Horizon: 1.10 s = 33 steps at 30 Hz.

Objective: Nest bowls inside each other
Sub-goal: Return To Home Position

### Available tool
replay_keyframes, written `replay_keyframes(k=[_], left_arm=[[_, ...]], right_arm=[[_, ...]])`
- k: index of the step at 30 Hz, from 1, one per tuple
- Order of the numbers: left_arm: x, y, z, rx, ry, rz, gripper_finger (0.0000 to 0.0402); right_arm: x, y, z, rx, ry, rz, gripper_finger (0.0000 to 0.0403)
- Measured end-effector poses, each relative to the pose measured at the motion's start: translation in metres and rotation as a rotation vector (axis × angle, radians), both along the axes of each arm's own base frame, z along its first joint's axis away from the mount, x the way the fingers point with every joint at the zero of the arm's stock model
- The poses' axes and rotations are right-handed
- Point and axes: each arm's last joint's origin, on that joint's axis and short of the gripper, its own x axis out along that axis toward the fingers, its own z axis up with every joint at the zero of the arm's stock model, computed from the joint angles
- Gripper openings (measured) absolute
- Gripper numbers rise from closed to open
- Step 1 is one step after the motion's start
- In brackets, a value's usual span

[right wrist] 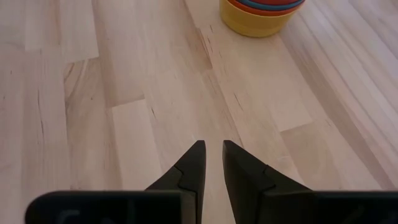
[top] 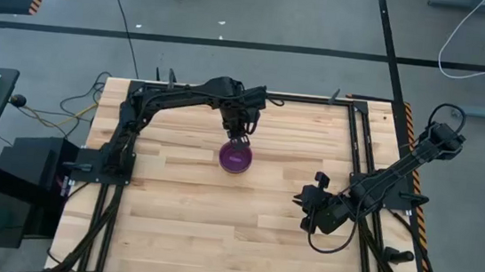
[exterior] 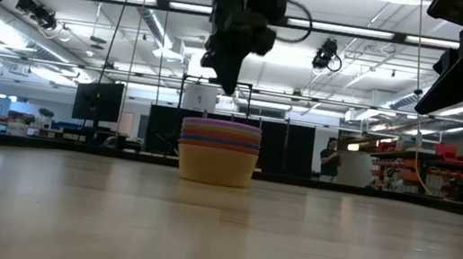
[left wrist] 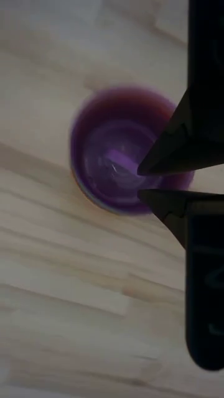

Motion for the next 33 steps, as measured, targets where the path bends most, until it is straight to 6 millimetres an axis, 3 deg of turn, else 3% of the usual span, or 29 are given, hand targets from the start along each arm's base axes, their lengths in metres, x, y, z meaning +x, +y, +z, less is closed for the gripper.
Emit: replay_keyframes(k=[8,18,28,33], left_arm=[[0.000,-0.024,0.049,0.088,-0.054,-0.060,0.0052],[-0.003,-0.072,0.089,0.225,-0.145,-0.207,0.0038],[-0.038,-0.104,0.151,0.298,-0.435,-0.277,0.0011],[-0.049,-0.119,0.160,0.327,-0.552,-0.338,0.0008]], right_arm=[[0.001,0.001,0.007,-0.011,-0.013,0.029,0.0062],[-0.010,0.001,0.039,-0.055,-0.197,0.093,0.0062],[-0.038,0.000,0.071,-0.098,-0.387,0.162,0.0062],[-0.050,-0.002,0.075,-0.093,-0.450,0.186,0.0062]])
